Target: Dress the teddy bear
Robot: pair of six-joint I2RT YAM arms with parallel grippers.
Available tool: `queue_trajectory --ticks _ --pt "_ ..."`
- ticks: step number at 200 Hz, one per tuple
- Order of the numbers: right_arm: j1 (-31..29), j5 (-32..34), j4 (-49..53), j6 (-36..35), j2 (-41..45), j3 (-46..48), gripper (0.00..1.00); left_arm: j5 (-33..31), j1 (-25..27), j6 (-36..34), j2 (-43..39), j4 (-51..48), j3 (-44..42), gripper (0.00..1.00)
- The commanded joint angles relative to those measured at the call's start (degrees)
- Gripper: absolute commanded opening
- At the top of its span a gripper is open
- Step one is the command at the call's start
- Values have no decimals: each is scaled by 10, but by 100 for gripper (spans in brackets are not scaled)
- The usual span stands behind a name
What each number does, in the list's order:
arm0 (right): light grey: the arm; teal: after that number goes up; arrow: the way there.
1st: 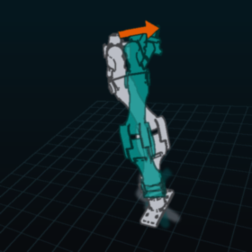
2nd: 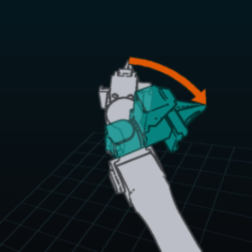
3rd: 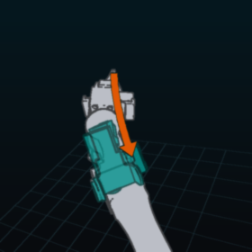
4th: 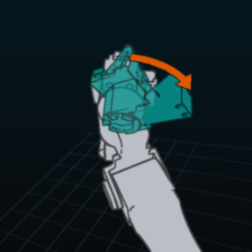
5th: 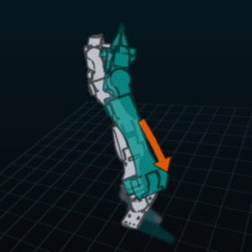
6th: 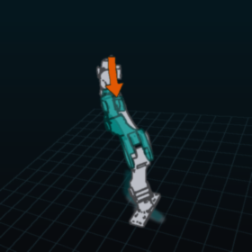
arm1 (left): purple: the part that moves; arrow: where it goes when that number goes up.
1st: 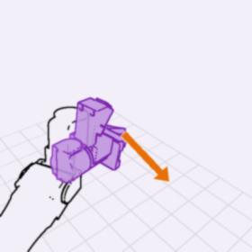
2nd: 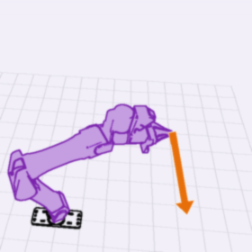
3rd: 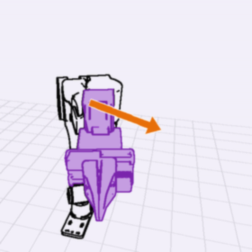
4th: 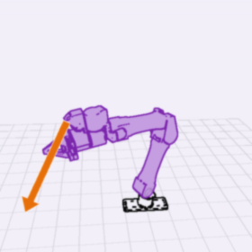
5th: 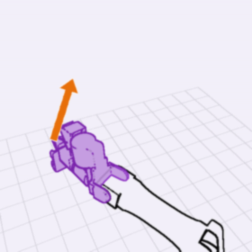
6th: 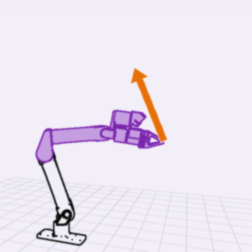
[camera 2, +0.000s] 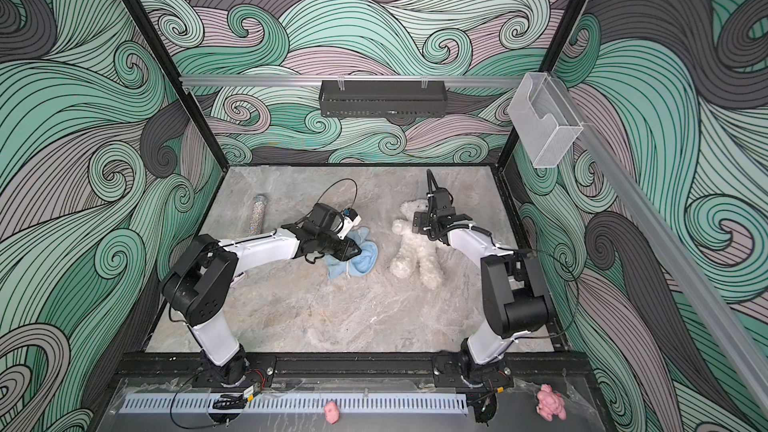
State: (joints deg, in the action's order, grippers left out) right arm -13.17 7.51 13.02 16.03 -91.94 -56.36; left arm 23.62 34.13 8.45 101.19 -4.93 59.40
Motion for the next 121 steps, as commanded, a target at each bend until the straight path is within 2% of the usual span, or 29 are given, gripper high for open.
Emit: queue_trajectory --ticks 1,17,33,51,72,121 --pt "-7 -14 -6 -17 49 18 99 34 -3 31 -27 53 -11 43" --pt "-26 -6 -8 -38 80 29 99 -17 -23 50 -62 73 -44 51" --pt "-71 17 -8 -70 115 36 99 -62 -51 68 -76 76 -61 56" --pt "-131 35 -20 -91 142 47 99 -51 -78 71 -43 21 -19 56" --pt "-177 40 -21 -94 153 48 99 -51 -86 72 14 -53 45 51" --pt "-189 55 -16 -83 148 44 99 24 -86 93 87 -58 100 50"
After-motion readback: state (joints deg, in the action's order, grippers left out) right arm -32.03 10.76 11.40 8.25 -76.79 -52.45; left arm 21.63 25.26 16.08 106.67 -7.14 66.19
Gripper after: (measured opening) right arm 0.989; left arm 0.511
